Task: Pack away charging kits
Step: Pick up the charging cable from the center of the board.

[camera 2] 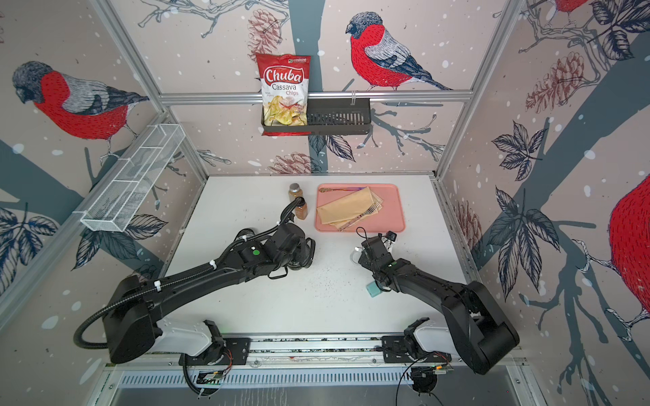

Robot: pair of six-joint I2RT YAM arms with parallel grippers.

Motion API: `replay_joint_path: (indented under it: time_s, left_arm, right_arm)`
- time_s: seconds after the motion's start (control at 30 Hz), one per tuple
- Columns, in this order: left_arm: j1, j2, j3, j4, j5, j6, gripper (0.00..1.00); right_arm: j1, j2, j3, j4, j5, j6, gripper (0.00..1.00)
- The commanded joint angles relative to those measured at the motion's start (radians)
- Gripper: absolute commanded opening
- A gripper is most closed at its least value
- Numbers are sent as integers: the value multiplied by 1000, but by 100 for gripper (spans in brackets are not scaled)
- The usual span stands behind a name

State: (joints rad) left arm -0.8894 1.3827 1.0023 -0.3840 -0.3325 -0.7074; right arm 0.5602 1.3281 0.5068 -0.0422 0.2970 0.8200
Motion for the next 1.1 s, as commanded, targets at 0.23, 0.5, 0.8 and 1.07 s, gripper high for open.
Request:
replay_joint_path:
  time_s: [0.23, 0.5, 0.8, 1.07]
  left_arm:
    - [1, -16, 1, 24, -19, -4, 0]
    - [1, 10, 1, 24, -27, -5, 0]
    - [1, 24, 1, 29, -14, -3, 0]
    - [1, 34, 1, 34, -11, -1, 0]
  right_arm:
    - [-15, 148, 14, 255, -167, -143, 78]
    - [108, 54, -28, 129, -93, -47, 66]
    - [183, 1, -33, 3, 16, 38, 57]
    - [138, 140, 80, -61, 106, -2, 53]
